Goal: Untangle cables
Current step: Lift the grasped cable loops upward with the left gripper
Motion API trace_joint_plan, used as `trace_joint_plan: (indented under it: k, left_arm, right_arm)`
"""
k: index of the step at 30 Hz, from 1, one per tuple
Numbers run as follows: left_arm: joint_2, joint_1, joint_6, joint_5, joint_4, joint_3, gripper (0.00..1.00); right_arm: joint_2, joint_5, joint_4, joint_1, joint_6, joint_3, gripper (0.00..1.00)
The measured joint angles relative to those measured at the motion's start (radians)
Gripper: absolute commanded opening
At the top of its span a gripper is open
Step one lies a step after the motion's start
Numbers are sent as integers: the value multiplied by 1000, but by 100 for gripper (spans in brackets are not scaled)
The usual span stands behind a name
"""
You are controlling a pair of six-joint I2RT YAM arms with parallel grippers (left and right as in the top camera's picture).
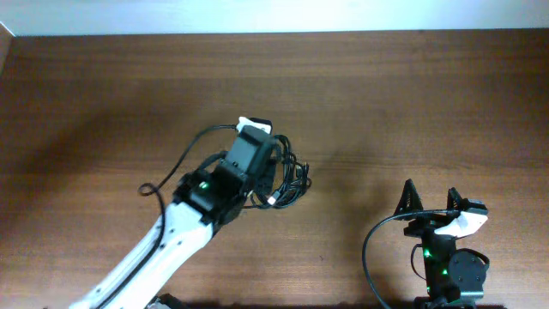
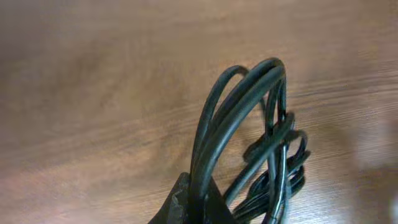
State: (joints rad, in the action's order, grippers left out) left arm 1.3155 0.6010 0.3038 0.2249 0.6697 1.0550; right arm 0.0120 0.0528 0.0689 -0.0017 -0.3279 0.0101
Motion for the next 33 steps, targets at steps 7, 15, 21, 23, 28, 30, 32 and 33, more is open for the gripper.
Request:
trace_joint_plan:
  k: [7, 15, 21, 23, 28, 30, 32, 33]
  left_arm:
    - [-82, 0, -47, 1, 0, 0, 0]
    - [-84, 0, -55, -36, -12, 0, 0]
    - [-84, 0, -55, -101, -54, 0, 0]
    - [-84, 0, -55, -109, -61, 0, 0]
    - [-84, 0, -55, -134, -66, 0, 0]
    - [-84, 0, -55, -155, -70, 0, 0]
    - [-84, 0, -55, -178, -81, 0, 0]
    - [-85, 0, -55, -193, -92, 0, 0]
  right_arm:
    - [0, 0, 0, 0, -1, 0, 99]
    - [0, 0, -5, 0, 0, 0, 99]
    - [0, -59, -113, 0, 0, 0, 99]
    - [0, -112, -98, 0, -1, 5, 99]
    - [0, -207, 135, 0, -1, 142, 99]
    - [0, -220, 251, 0, -2, 234, 99]
    - [0, -227, 372, 0, -1, 328, 99]
    - [0, -230, 427, 0, -1, 375, 99]
